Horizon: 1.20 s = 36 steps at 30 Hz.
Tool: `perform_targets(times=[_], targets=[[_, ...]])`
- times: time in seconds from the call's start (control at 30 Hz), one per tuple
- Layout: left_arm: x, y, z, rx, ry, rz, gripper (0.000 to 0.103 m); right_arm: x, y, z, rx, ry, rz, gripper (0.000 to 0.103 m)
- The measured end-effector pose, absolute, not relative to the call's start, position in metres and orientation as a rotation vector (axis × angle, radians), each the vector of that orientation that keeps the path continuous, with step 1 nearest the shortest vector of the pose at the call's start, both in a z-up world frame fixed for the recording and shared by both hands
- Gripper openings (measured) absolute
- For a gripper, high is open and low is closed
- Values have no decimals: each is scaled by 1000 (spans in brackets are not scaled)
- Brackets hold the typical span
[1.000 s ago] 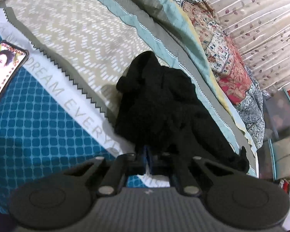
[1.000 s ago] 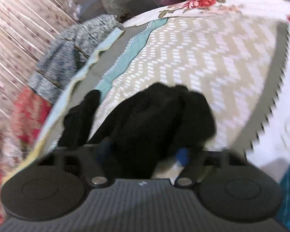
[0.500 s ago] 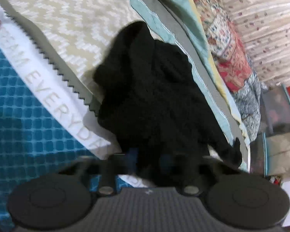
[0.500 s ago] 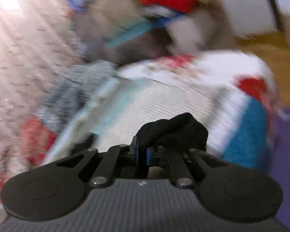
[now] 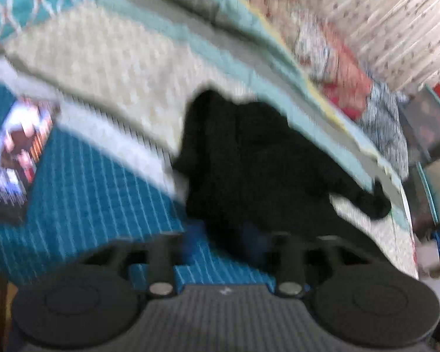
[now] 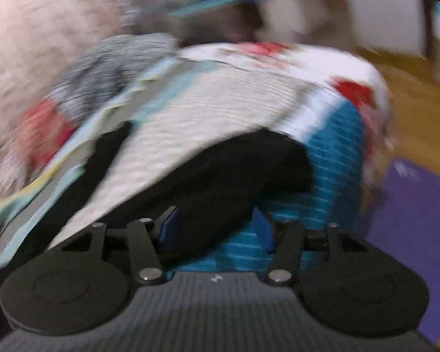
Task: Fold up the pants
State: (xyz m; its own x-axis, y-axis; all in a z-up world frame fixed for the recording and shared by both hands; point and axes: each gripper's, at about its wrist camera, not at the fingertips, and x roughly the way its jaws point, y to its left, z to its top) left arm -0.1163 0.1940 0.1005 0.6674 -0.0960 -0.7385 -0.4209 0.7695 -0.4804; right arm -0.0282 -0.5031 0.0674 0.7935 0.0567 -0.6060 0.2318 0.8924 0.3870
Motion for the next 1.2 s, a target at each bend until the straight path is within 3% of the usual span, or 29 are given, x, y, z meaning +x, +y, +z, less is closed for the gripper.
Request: perform_targets(times=[0.07,0.13,0.17,0.2,0.3,0.47,0.53,0.57,0.6,0.63,0.67,0.7,0.8,0.93,1.0,1.07,1.2], targets=[[-98,206,115,-588,772,269,56,-2,-484,90,401,605,-16,53],[-66,214,121,-496,747,289,67,42,-462,107,350,577,51,53],[-49,218,118,-469,744,295,80,65,-454,110,342,572,76,54],[-28,223,113,-452,749,300,84,91,-442,114,339,568,111,54],[26,232,90,-440,796,284,86,174,-412,107,319,573,144,56],[76,222,50,-443,879,279,87,299,-356,61,312,720,143,70],[91,219,40,-411,897,275,82,339,-330,35,239,802,122,72],[97,217,36,-397,906,274,73,354,-320,25,202,839,104,71],[103,216,34,-389,919,274,54,365,-316,10,164,879,71,68],[109,216,33,-379,936,273,43,375,-313,-4,131,909,26,47],[115,218,31,-366,952,270,22,380,-317,-8,114,923,-7,7],[118,219,31,-363,955,257,12,379,-324,-7,128,897,-36,9],[109,221,48,-376,907,249,10,344,-374,27,239,686,-132,9],[79,223,74,-415,801,226,10,276,-451,58,386,592,-193,9],[67,224,75,-442,797,218,9,250,-479,54,419,651,-226,16],[62,224,69,-456,830,212,9,233,-499,37,429,741,-310,43],[56,223,62,-470,859,221,10,194,-531,31,448,718,-445,45]])
